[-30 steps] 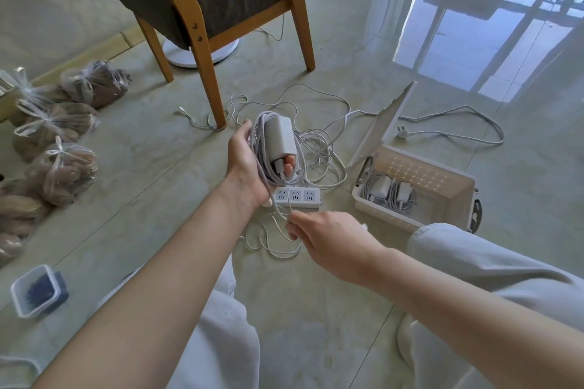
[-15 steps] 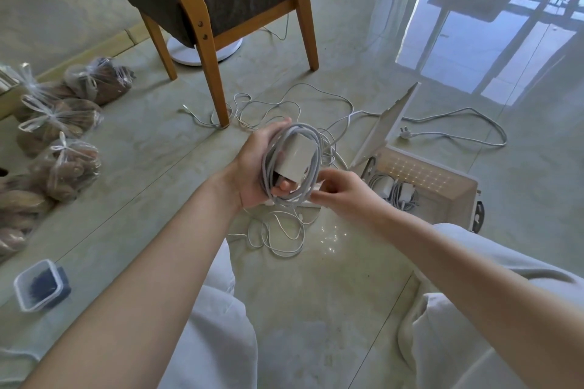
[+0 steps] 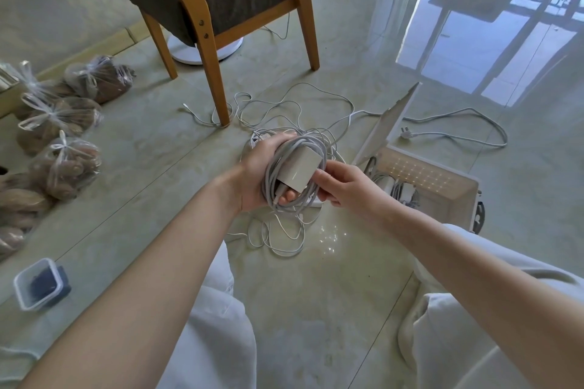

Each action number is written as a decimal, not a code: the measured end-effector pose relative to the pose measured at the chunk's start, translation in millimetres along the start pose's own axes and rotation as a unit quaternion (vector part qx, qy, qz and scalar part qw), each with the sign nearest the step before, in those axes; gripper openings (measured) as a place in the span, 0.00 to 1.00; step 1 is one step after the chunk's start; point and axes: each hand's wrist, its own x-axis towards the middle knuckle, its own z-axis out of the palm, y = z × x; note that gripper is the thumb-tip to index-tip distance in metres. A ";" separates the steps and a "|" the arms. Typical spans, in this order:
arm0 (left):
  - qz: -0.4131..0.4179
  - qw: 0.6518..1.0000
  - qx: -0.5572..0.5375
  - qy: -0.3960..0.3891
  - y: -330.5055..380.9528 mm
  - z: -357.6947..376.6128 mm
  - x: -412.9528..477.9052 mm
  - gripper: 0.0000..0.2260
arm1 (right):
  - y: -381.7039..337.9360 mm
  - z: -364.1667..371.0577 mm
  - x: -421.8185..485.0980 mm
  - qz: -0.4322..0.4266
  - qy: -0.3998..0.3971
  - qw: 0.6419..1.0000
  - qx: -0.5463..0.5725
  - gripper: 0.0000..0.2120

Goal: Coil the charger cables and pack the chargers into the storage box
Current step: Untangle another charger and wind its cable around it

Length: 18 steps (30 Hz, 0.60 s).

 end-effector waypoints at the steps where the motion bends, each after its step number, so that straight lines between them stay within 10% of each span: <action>1: 0.001 1.000 -0.005 0.014 0.1 1.3 0.1 0.21 | 2.0 -0.7 2.4 0.006 0.012 1.000 -0.012 0.11; 18: 0.098 0.964 0.123 0.213 -0.8 7.1 9.6 0.18 | -17.6 8.6 -9.1 0.005 0.122 0.981 -0.150 0.13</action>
